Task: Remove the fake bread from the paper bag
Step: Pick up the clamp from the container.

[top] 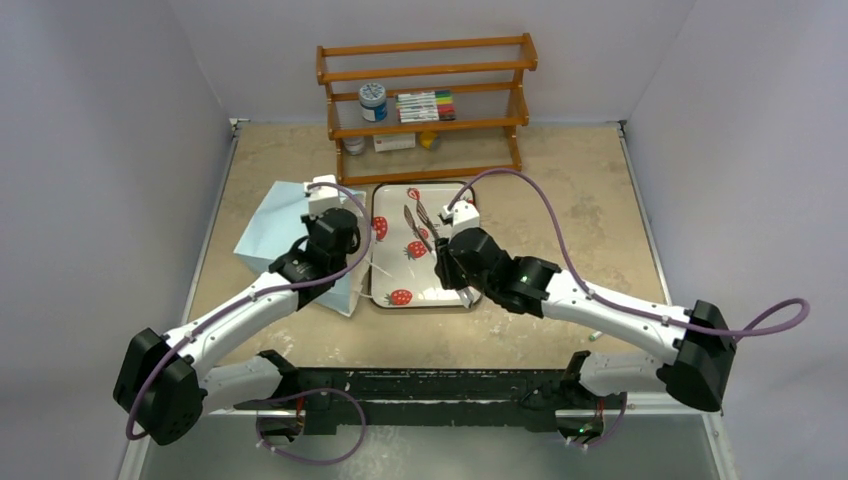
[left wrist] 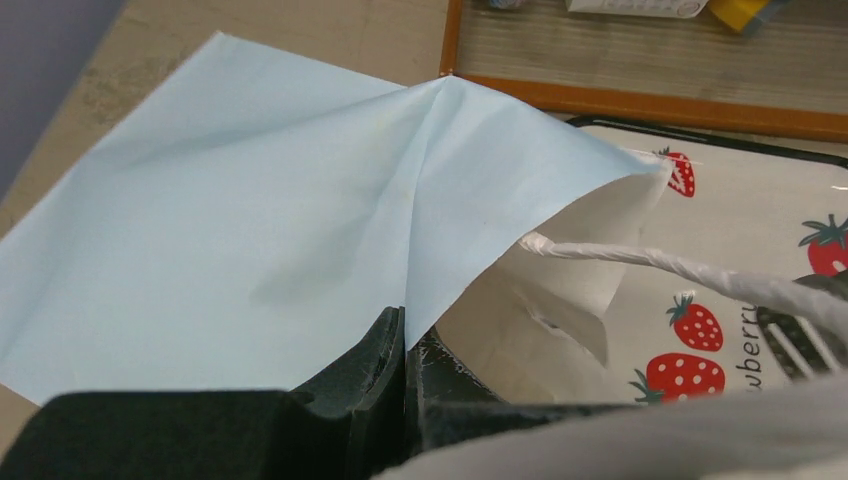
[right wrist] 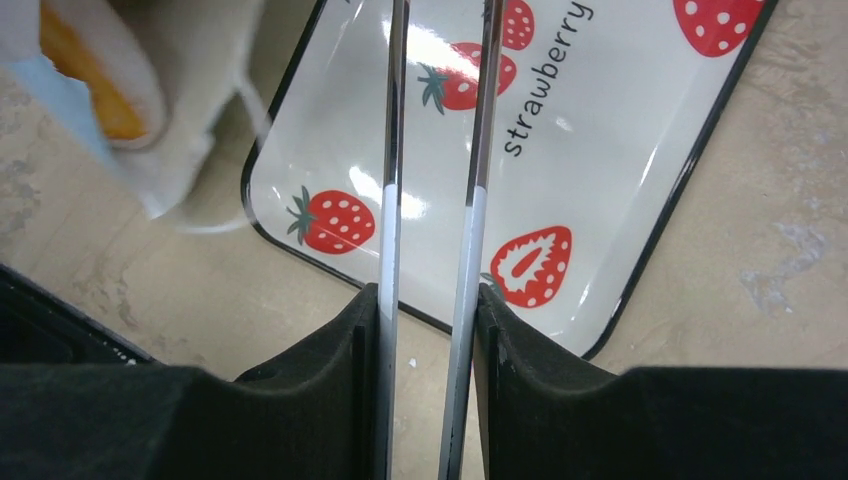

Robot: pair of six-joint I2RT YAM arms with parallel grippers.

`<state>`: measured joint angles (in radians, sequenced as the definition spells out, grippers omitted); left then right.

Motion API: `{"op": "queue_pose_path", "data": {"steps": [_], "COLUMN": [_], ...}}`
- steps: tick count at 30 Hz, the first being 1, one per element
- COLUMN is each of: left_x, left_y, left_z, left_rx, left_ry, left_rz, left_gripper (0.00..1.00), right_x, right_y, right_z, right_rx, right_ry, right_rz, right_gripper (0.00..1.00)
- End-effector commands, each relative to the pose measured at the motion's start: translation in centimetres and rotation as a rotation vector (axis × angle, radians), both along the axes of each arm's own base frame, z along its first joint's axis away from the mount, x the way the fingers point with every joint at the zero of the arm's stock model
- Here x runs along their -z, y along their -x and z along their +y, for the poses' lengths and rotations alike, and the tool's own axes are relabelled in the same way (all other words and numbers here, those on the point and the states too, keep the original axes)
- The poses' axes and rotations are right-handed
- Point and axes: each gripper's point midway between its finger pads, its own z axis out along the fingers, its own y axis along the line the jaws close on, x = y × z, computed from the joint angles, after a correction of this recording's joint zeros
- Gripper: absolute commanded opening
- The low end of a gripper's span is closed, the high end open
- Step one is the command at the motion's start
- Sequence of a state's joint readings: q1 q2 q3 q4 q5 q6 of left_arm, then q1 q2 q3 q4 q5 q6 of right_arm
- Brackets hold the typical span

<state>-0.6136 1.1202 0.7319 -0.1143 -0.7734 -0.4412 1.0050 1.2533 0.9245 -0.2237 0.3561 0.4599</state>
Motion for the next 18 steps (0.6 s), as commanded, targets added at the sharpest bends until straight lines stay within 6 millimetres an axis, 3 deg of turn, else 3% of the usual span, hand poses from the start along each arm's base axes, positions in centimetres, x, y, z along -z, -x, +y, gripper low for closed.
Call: {"op": "queue_pose_path", "data": {"steps": [1, 7, 18], "left_x": [1.7, 2.2, 1.0], "left_y": [1.0, 1.5, 1.6], "left_z": [0.5, 0.2, -0.1], "left_rx": [-0.042, -0.049, -0.026], "left_ry": [0.002, 0.013, 0.012], "left_rz": [0.035, 0.032, 0.022], "left_gripper": [0.0, 0.0, 0.0], "right_x": [-6.4, -9.2, -7.2], "right_y": [-0.4, 0.7, 4.7], "right_z": [-0.6, -0.6, 2.3], "right_rx": [0.032, -0.024, -0.233], "right_ry": [-0.107, -0.17, -0.24], "right_rz": [-0.099, -0.113, 0.03], "right_gripper": [0.35, 0.31, 0.26]}}
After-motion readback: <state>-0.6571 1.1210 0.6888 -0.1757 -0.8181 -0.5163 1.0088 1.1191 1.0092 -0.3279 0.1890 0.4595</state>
